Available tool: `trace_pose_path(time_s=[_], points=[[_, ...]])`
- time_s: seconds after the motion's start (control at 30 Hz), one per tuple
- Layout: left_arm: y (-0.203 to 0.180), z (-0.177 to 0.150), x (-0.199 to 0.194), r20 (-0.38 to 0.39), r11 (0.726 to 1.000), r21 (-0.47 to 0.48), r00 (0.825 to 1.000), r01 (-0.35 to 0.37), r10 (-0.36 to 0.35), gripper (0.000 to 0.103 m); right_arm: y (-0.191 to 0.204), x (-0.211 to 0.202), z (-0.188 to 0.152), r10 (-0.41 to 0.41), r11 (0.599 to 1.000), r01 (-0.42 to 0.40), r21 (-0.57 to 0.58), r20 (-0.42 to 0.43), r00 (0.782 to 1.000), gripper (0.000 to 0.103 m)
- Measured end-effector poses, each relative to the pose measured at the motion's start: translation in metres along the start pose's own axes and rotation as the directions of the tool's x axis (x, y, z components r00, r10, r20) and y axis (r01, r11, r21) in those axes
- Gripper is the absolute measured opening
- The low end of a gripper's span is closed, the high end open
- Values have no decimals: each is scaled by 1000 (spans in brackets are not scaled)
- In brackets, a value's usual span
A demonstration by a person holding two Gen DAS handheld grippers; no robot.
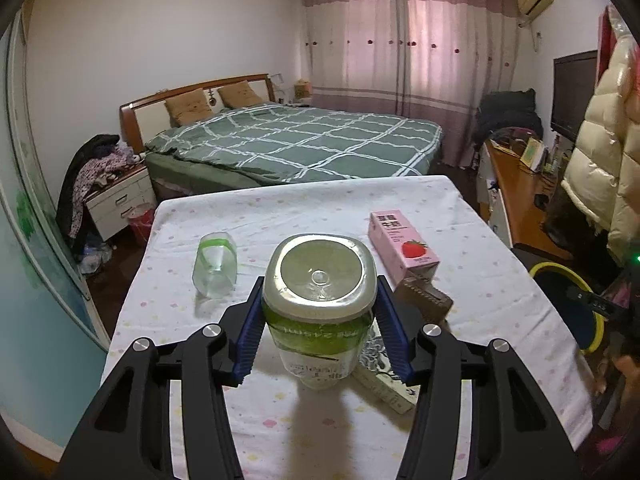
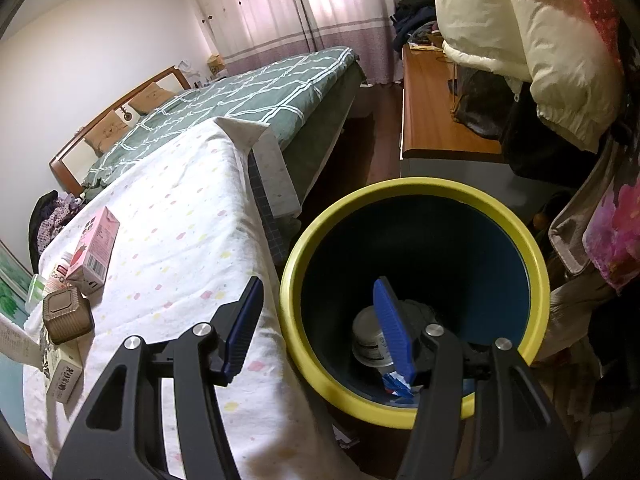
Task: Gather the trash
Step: 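Lift the green can, carry it over the bin, open the left gripper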
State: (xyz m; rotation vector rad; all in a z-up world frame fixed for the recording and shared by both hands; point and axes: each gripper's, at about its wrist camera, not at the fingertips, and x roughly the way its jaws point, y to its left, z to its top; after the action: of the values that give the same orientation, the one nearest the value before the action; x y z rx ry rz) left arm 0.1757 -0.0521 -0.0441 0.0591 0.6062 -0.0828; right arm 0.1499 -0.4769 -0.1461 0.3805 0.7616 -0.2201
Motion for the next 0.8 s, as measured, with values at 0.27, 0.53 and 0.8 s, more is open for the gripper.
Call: trace_pose_path(time_s=[0.27,0.53,0.8], points=[[-20,1,-26,17,996,33,996,85,-85,52,-1,-9,-2,12,1000,-12,-6,10,1000,55],[-67,6,-45,24,974,97,978,206,-209,52,-23,-23,-3,3,1000,-4,21,33,999,55],[-132,26,-51,39,935,156,944,319,-328,52,-63,-44,-5,-39,997,34,74,71,997,55]])
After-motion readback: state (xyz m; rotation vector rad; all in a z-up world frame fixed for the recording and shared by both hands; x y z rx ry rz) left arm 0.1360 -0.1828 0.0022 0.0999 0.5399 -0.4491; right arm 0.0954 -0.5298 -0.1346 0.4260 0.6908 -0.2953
